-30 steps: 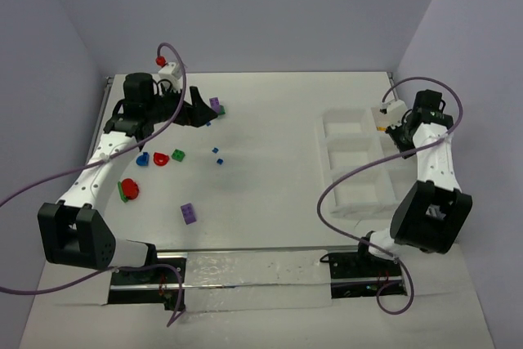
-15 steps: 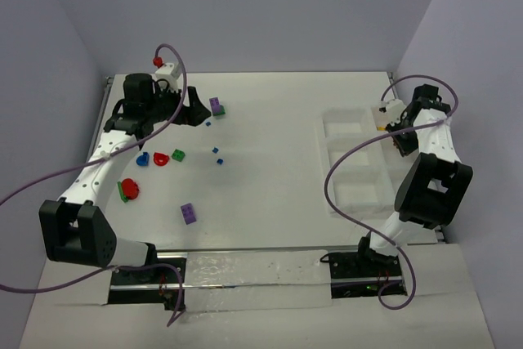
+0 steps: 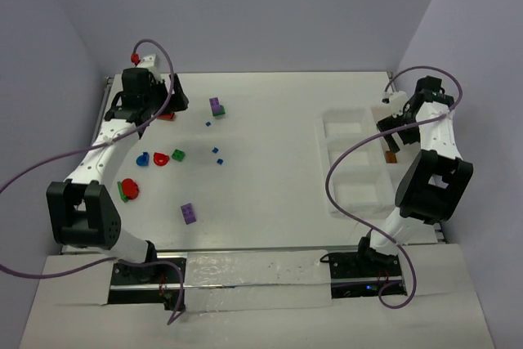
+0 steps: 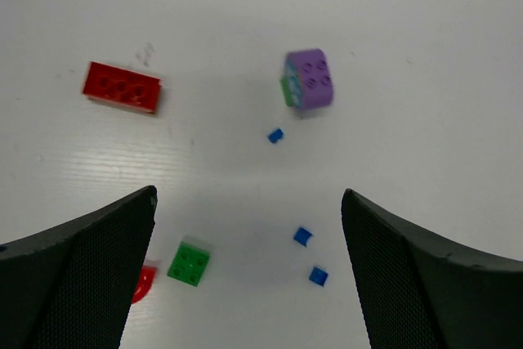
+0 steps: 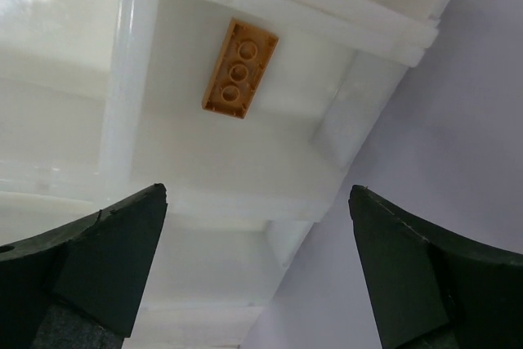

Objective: Sort the legos into containers by color

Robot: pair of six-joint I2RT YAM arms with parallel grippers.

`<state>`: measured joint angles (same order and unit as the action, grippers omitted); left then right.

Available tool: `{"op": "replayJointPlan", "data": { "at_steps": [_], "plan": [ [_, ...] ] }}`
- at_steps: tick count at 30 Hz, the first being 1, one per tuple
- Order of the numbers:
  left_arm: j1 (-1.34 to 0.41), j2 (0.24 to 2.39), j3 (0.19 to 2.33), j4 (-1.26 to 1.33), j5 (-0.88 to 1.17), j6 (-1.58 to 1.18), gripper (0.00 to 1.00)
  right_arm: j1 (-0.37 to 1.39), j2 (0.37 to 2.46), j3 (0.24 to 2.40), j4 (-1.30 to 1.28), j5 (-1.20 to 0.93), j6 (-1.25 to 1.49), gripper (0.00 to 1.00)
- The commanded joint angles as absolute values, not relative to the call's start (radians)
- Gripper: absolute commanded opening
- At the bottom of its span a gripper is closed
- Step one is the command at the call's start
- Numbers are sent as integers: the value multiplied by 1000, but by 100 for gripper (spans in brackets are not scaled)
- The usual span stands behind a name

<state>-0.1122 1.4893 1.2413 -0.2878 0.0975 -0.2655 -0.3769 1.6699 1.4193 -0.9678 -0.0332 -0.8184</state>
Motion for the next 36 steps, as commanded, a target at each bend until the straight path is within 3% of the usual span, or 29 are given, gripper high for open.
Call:
{"op": "replayJointPlan", "data": {
  "at_steps": [1,7,14,24,36],
  "plan": [
    [-100,1620,1391,-289,-231,-445,99,-338,1604,1538,-1010,-131,-698,100],
    [-91,1911,1689,-463,-428,-616,99,-254,1535,1606,-1008,-250,-520,100],
    [-47,2159,1941,-605,-454,-785,99,-146,1461,1555,-987,-259,-467,100],
    [-34,2319,2062,-707,-419,-869,99,-137,1457,1521,-990,-264,-462,100],
    [-16,2324,1963,-717,-349,-910,91,-137,1471,1521,-991,-265,-472,100]
  ]
}}
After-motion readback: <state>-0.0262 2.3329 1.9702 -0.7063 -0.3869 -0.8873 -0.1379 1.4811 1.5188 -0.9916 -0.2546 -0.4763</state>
